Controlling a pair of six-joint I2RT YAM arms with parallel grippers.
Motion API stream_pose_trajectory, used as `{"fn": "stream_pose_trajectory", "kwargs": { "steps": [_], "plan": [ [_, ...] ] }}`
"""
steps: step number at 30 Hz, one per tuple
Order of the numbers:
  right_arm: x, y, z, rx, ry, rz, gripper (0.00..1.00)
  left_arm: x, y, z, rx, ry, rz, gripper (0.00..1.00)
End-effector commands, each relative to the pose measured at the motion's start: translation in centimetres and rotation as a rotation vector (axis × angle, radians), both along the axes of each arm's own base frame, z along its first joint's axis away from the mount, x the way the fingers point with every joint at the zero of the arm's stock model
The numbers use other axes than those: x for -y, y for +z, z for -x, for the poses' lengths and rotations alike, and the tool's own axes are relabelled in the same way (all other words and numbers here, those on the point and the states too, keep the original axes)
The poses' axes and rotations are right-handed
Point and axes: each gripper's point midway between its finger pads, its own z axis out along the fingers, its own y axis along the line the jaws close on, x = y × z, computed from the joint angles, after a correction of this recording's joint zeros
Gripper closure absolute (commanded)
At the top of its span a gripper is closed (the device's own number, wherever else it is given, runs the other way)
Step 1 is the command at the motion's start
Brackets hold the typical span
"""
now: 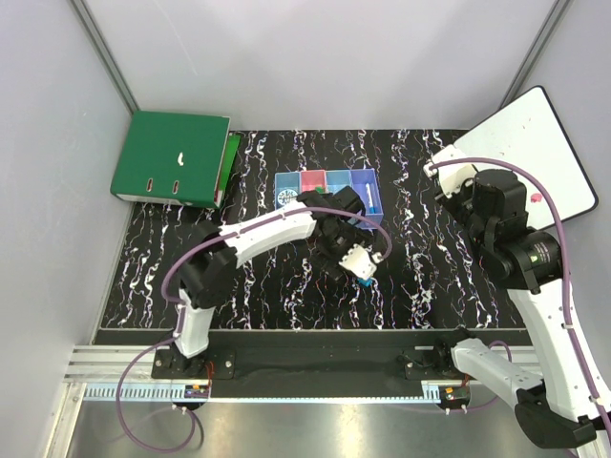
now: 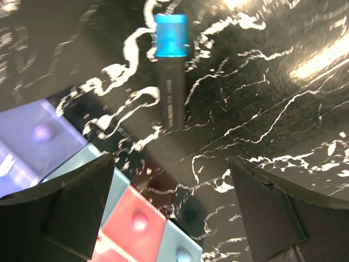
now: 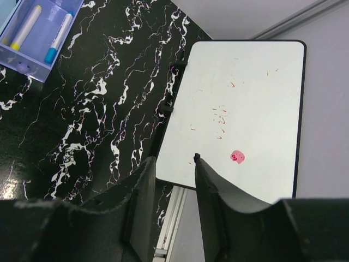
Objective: Sort the stationery into containers
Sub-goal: Pick up the pen from the center of the board.
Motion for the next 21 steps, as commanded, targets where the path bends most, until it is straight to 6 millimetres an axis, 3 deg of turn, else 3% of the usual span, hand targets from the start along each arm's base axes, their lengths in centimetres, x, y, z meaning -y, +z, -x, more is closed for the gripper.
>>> {"fn": "stream_pose_trajectory", "kwargs": {
  "steps": [1, 5, 12, 21],
  "plan": [
    [0.4, 1.1, 0.3, 0.037, -0.003, 0.005, 0.58, 1.2, -1.0, 0.6, 0.062, -0.155, -0.028, 0.07],
    [0.6, 1.0, 0.5, 0.047, -0.008, 0.010, 0.57, 2.4, -2.6, 0.9, 0.032, -0.148, -0.049, 0.09],
    [0.8, -0.2, 1.2, 0.037, -0.012, 0.008, 0.58, 4.5, -3.7, 1.2, -0.019, -0.099, -0.043, 0.12],
    [0.7, 0.3, 1.4, 0.054, -0.011, -0.019, 0.58, 5.0, -5.8, 0.8, -0.034, -0.069, -0.073, 0.19]
  ]
}}
